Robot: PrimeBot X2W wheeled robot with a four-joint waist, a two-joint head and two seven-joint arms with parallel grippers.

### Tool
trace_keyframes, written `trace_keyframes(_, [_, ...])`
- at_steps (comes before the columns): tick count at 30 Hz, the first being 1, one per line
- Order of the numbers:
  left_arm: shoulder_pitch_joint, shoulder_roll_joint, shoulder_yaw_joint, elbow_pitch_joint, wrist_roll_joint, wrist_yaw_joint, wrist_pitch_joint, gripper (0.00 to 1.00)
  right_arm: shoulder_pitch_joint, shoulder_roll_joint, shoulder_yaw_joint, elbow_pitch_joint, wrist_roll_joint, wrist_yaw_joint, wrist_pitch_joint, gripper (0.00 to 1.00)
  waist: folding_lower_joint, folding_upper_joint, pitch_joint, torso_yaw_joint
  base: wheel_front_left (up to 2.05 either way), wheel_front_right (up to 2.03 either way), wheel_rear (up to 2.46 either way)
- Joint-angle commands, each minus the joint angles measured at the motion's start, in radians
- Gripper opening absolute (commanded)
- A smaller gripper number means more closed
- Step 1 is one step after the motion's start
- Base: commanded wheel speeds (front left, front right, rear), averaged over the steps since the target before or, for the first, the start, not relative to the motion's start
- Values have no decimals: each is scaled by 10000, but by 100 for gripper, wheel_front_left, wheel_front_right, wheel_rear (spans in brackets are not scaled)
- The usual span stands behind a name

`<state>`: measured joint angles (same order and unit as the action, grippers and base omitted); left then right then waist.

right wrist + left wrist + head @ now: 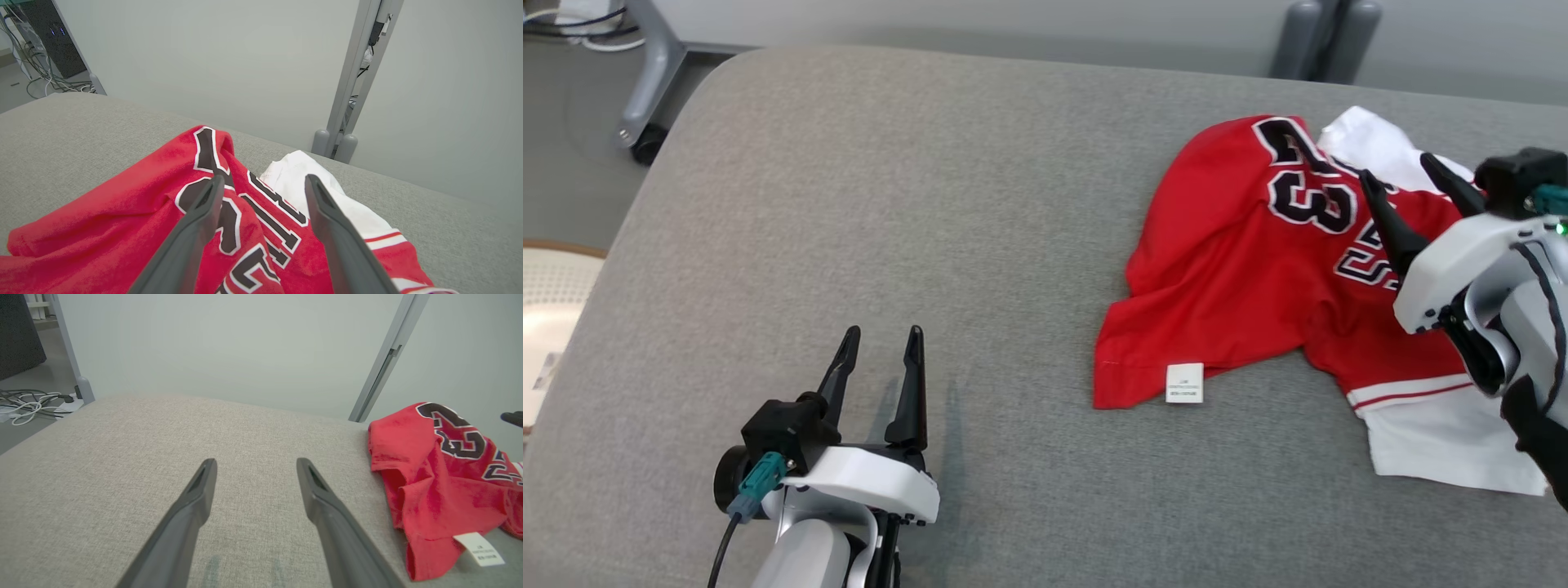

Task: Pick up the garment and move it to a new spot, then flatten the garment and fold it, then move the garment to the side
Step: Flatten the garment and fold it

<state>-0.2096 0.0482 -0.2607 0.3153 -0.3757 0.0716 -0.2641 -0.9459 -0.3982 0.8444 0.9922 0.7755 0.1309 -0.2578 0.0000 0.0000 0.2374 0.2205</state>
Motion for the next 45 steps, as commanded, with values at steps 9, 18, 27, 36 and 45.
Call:
trace_keyframes(9, [349, 42, 442, 1, 329, -80, 1, 100, 3877, -296, -4336, -3119, -1322, -3, -84, 100, 0, 0, -582, -1144, 0, 0, 0])
trace_keyframes(18, [510, 45, 650, 62, 553, -223, 1, 100, 7042, 282, -6918, -4477, -2760, -1, 275, 100, 0, 0, -675, -1839, 0, 0, 0])
trace_keyframes(27, [322, 45, 606, 161, 588, -325, 2, 100, 7197, 893, -7445, -4897, -3228, -3, 1046, 100, 0, 0, -612, -1861, 0, 0, 0])
trace_keyframes(36, [196, 46, 497, 236, 588, -351, 2, 100, 5948, 1016, -8073, -3793, -3658, -1, 1876, 100, 0, 0, -494, -1465, 0, 0, 0])
trace_keyframes(45, [136, 44, 398, 285, 523, -319, 2, 100, 4902, 482, -6779, -2460, -3046, -1, 3801, 100, 0, 0, -325, -1043, 0, 0, 0])
